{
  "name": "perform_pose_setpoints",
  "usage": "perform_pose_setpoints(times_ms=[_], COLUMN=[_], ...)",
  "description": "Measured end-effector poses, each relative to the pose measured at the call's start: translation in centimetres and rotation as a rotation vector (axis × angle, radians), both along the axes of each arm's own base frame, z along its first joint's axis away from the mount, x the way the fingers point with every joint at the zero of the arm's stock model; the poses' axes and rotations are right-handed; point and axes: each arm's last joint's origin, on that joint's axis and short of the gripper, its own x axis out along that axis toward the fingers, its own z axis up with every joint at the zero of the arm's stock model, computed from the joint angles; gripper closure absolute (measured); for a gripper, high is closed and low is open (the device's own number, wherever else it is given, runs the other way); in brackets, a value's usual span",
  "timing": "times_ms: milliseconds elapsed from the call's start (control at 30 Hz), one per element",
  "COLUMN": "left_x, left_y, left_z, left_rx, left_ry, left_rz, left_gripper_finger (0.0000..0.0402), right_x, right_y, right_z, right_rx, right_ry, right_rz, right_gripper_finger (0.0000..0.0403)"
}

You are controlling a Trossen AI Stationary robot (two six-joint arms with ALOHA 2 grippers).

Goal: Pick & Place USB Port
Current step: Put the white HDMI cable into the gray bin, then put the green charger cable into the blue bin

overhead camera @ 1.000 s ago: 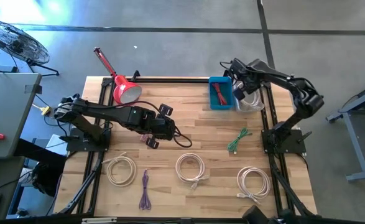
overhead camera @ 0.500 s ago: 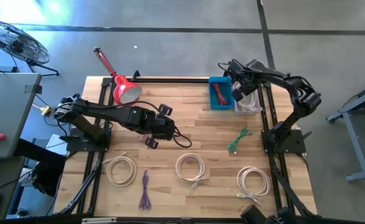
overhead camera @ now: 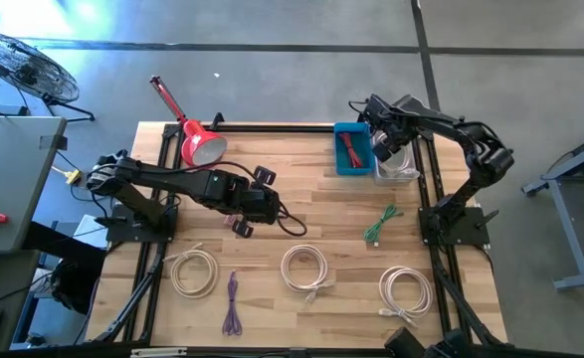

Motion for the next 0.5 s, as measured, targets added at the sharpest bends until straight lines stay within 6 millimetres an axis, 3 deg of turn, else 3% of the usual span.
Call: perform_pose_setpoints(times_ms=[267, 500], left_x=[0.0, 0.0], left_y=[0.0, 0.0], left_z=[0.0, 0.0], left_rx=[0.000, 0.019], left_ry=[0.000, -0.004], left_rz=[0.000, 0.009], left_gripper_finger=[0.0275, 0.0275], right_x=[-0.5, -1.5], right_y=[0.3, 1.1], right_z=[0.4, 2.8], right_rx=[-0.027, -0.111], right_ry=[0.105, 0.139], right_rz=[0.019, -0.001], right_gripper_finger=[0.0216, 0.0214])
